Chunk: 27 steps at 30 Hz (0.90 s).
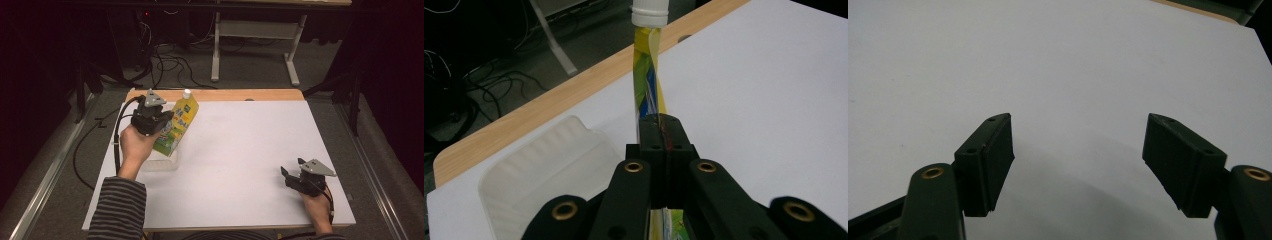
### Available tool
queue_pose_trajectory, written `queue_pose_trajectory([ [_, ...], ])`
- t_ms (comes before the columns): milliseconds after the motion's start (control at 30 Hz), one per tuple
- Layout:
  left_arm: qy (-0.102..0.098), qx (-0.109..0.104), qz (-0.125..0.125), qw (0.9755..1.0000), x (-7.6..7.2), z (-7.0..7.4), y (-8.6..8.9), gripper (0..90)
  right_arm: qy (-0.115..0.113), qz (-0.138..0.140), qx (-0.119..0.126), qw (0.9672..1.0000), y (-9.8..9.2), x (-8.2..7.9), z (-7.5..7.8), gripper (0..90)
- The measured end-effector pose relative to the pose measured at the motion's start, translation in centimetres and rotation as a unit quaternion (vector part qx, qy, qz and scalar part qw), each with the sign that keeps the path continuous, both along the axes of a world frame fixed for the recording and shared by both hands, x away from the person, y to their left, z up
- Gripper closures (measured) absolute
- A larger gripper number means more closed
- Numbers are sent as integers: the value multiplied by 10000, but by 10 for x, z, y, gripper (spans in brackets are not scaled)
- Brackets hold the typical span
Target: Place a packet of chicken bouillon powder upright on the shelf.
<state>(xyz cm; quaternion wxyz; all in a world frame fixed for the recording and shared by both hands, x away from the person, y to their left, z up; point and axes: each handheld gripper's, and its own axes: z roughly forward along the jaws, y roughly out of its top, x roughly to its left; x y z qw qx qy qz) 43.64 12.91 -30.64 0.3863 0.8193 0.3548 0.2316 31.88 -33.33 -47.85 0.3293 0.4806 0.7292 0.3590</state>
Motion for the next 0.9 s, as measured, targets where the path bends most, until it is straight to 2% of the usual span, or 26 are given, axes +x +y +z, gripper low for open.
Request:
queue_pose_trajectory([
  [200,-80,144,81,9998,5,-7,-2,900,2,-4,-6,10000,0,0,0,288],
  [267,-44,50,108,9999,7,-10,-1,900,2,-3,-6,10000,0,0,0,289],
  [433,-68,40,90,9999,4,-15,2,899,2,-20,11,10000,0,-1,0,288],
  [500,7,62,61,10000,1,-16,5,896,-7,-10,-3,10000,0,0,0,288],
  [633,154,239,99,9995,-4,-20,16,894,1,0,-12,10000,0,0,0,289],
  [700,303,280,147,9990,-5,-21,21,892,2,5,-26,10000,1,0,0,289],
  [800,464,222,181,9985,-5,-21,28,884,14,-1,-10,10000,1,0,0,290],
  [833,619,145,180,9978,-3,-21,29,861,15,0,-19,10000,1,0,0,290],
  [900,672,184,193,9974,-1,-22,27,799,25,-10,-43,10000,2,0,0,290],
])
